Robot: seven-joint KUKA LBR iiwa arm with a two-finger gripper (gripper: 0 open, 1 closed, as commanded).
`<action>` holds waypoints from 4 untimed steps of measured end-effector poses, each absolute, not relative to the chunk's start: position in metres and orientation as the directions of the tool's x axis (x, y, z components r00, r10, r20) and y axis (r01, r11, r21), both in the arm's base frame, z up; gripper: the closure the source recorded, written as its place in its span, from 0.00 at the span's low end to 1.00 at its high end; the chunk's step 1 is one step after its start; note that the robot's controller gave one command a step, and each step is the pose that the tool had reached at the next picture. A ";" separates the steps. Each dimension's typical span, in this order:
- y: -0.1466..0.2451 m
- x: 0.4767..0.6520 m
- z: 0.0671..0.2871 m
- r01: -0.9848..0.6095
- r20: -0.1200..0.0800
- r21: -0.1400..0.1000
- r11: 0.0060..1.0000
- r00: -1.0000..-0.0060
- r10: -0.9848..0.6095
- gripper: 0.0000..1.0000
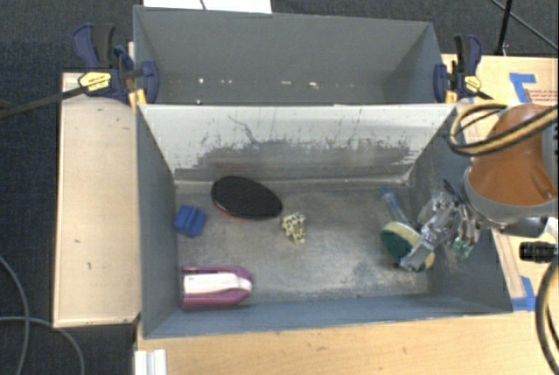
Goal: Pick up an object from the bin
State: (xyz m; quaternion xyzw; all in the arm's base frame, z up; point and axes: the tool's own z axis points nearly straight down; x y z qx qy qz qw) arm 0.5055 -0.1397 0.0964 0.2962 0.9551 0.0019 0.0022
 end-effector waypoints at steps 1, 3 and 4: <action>-0.143 0.505 0.071 0.634 0.004 0.006 0.774 -0.774 0.634 0.00; -0.145 0.507 0.148 0.628 -0.008 0.004 0.778 -0.778 0.628 1.00; -0.146 0.508 0.176 0.620 -0.005 0.002 0.785 -0.785 0.620 1.00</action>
Offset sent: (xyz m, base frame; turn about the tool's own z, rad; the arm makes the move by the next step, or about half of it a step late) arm -0.0019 -0.0076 -0.0264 0.0934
